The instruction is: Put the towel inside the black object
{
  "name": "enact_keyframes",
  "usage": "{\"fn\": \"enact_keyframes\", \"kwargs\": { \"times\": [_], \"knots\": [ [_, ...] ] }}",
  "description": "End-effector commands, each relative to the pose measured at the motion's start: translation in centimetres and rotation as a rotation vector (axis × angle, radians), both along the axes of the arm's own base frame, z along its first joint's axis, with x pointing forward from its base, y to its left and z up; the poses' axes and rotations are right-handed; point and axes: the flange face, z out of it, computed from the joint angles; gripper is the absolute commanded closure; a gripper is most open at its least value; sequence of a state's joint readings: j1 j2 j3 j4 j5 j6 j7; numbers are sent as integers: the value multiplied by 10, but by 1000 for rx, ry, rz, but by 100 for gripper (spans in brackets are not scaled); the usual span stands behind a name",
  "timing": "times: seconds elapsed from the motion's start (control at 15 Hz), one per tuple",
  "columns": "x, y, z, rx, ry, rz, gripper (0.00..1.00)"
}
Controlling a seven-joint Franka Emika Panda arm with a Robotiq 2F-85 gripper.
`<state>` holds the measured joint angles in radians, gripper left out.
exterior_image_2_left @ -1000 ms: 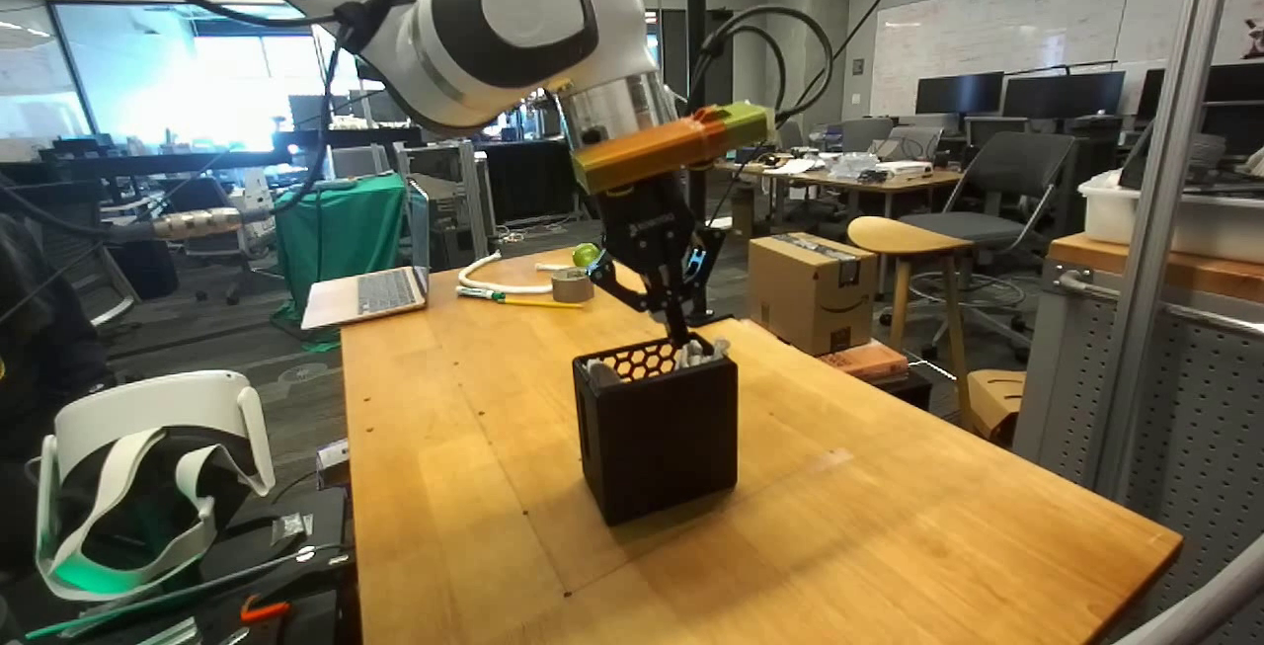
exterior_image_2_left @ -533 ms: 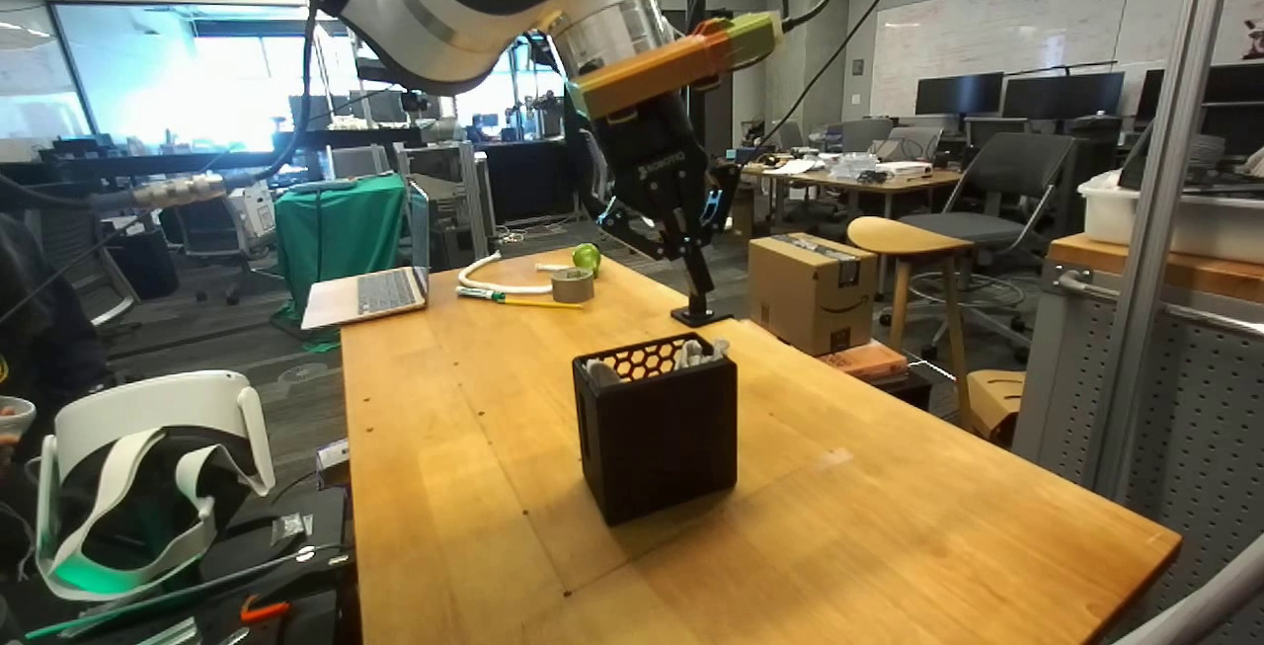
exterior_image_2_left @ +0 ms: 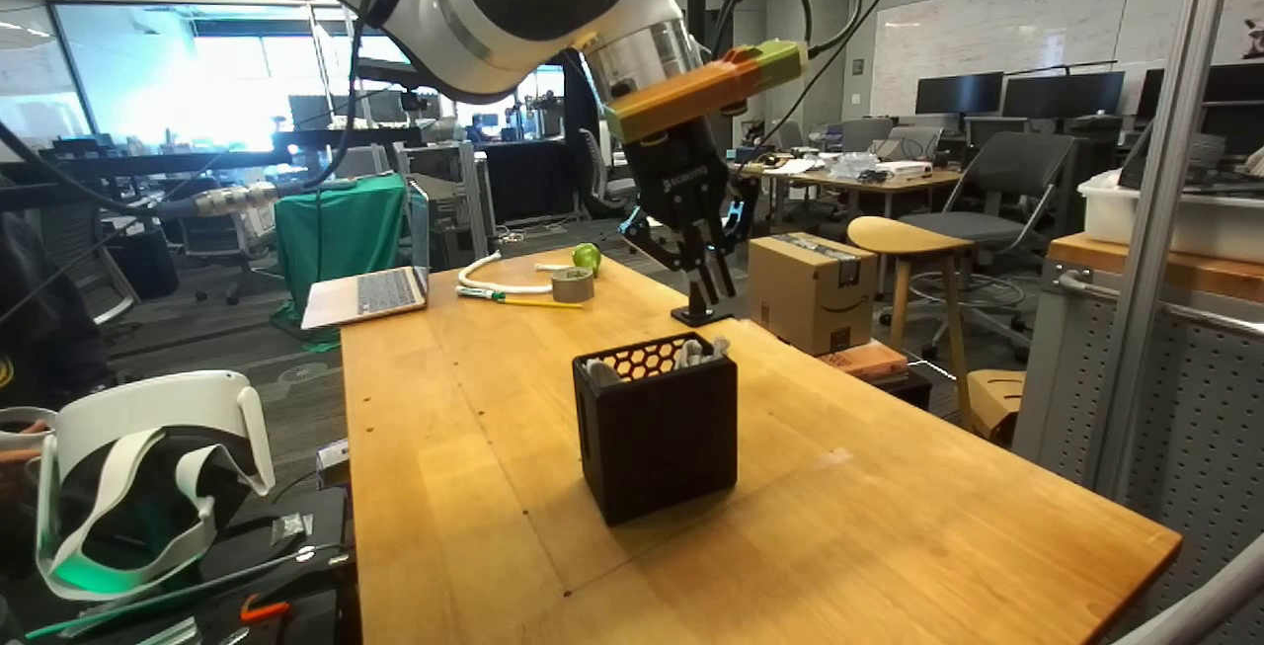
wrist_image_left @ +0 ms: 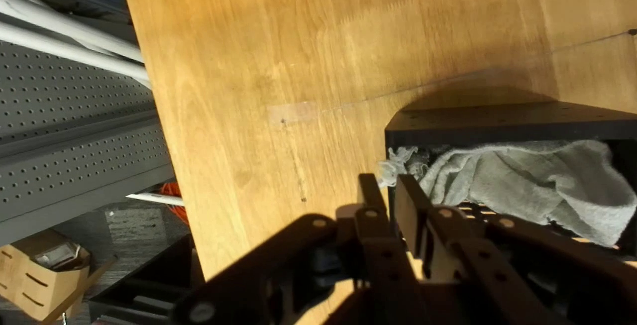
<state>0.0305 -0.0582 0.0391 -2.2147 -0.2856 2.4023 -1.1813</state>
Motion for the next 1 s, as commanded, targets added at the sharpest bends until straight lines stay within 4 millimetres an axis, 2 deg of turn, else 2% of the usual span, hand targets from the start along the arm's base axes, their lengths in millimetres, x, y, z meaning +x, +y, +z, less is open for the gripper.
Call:
{"fn": "enact_keyframes", "kwargs": {
  "times": [0.0,0.33,0.47,0.93],
  "knots": [
    [19,6,-5,39,-2,17,53],
    [27,10,-8,52,3,21,13],
    [27,8,-6,54,5,15,1],
    [25,8,-15,89,18,-3,0]
  ]
}}
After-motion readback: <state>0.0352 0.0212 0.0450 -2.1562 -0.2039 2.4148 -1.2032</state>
